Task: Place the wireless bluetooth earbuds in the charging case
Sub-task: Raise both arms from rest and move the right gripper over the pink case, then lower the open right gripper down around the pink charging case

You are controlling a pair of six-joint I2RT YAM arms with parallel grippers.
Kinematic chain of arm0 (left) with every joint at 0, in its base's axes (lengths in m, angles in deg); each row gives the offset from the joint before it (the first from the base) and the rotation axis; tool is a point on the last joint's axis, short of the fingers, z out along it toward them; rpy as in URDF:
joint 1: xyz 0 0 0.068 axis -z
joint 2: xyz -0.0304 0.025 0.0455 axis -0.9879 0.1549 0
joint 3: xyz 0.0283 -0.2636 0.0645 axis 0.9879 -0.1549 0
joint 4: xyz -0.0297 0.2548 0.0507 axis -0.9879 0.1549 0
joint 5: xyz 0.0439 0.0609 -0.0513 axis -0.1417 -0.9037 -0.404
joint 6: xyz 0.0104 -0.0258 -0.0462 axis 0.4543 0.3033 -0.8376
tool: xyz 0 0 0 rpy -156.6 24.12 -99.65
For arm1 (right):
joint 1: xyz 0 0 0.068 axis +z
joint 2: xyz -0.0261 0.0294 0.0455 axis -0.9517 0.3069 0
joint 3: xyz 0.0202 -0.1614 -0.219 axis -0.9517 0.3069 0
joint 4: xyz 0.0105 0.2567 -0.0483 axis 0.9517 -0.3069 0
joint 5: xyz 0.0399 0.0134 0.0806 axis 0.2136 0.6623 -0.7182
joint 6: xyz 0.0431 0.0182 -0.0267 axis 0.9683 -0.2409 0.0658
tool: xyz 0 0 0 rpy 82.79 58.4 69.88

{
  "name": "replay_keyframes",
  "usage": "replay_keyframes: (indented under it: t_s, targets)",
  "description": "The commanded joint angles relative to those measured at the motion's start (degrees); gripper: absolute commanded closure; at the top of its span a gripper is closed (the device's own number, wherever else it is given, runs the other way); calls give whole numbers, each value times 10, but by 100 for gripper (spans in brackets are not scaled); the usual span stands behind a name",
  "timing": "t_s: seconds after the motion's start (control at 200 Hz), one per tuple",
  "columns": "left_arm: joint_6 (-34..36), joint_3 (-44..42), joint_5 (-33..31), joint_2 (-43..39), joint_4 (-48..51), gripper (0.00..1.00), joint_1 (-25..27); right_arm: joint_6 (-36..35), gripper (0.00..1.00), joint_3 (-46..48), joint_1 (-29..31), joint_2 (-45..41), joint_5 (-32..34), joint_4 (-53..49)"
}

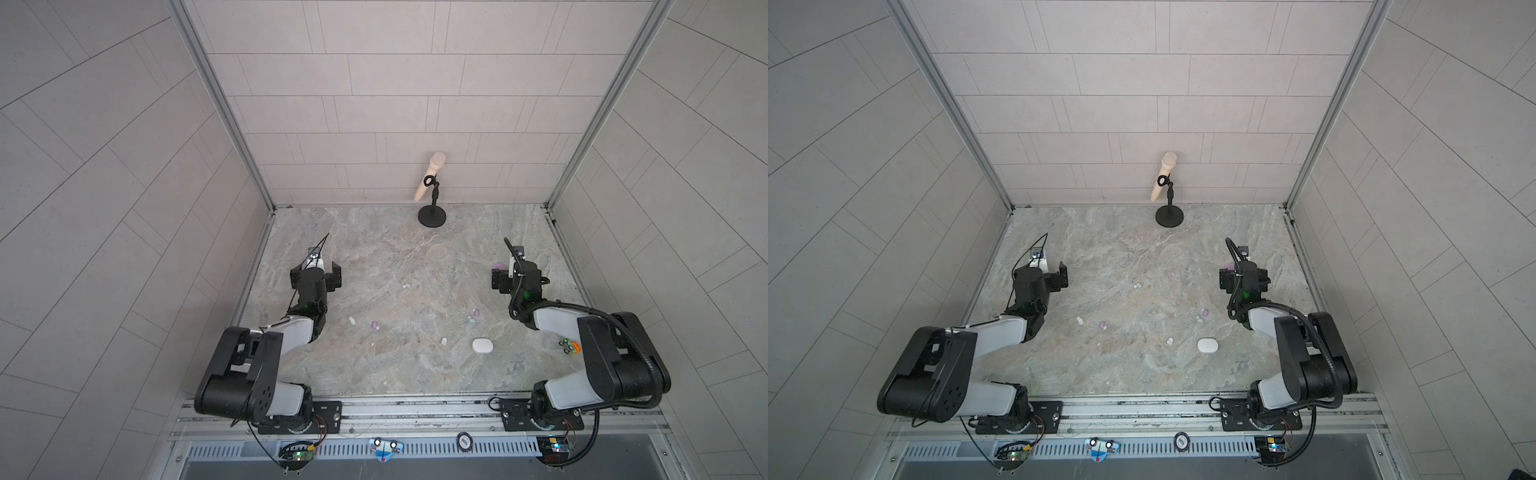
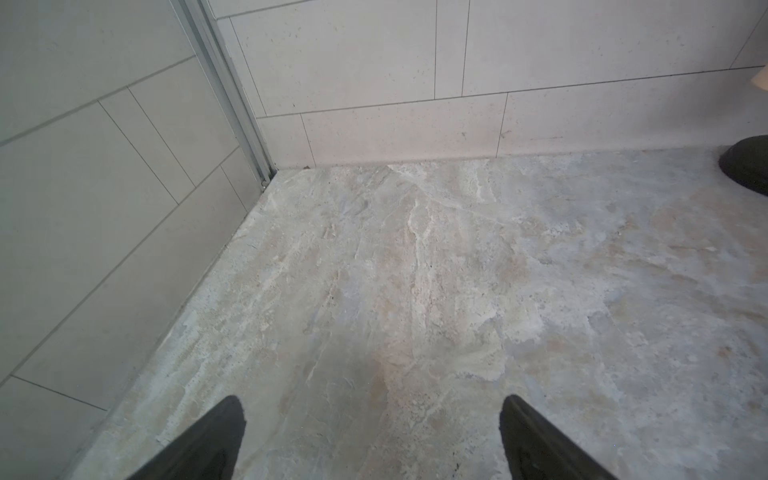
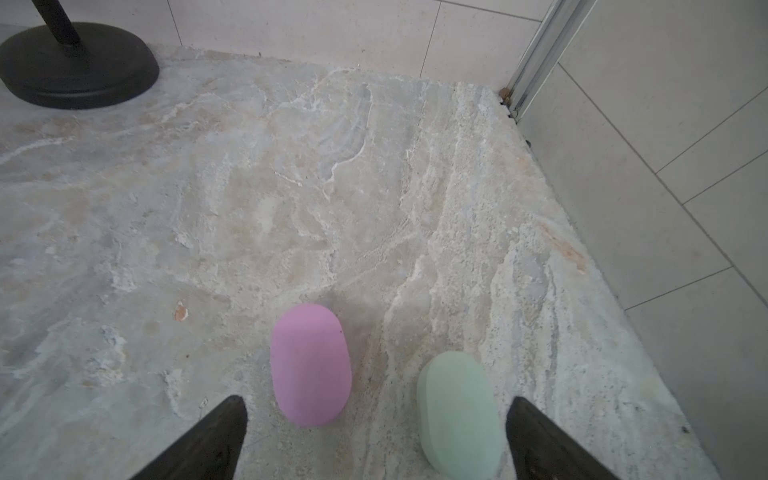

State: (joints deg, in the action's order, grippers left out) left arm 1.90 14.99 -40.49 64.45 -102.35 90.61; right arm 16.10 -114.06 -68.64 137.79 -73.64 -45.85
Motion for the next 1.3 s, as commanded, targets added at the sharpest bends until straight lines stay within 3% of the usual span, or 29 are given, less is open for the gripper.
replay_keyframes:
  t_s: [0.0, 0.16, 0.26, 0.431, 0.591, 0.981, 1.292]
  targets:
    - [12, 70, -53, -39, 155, 0, 30, 17, 1, -108, 2, -36, 19, -202]
    - [-35, 134, -17, -54, 275, 0, 60, 77, 0, -190, 0, -12, -2, -366]
    - [-76, 159, 47, -51, 314, 0, 60, 94, 1, -238, -8, 24, -50, -437]
    - [-151, 186, 139, -26, 336, 0, 60, 99, 5, -326, -19, 105, -99, -518]
    - [-195, 171, 182, -15, 310, 0, 60, 96, 6, -377, -28, 157, -114, -556]
    - [-205, 169, 204, -11, 301, 0, 61, 64, 11, -484, -32, 285, -168, -619]
    - [-210, 167, 208, -9, 296, 0, 61, 30, 12, -504, -20, 312, -235, -630]
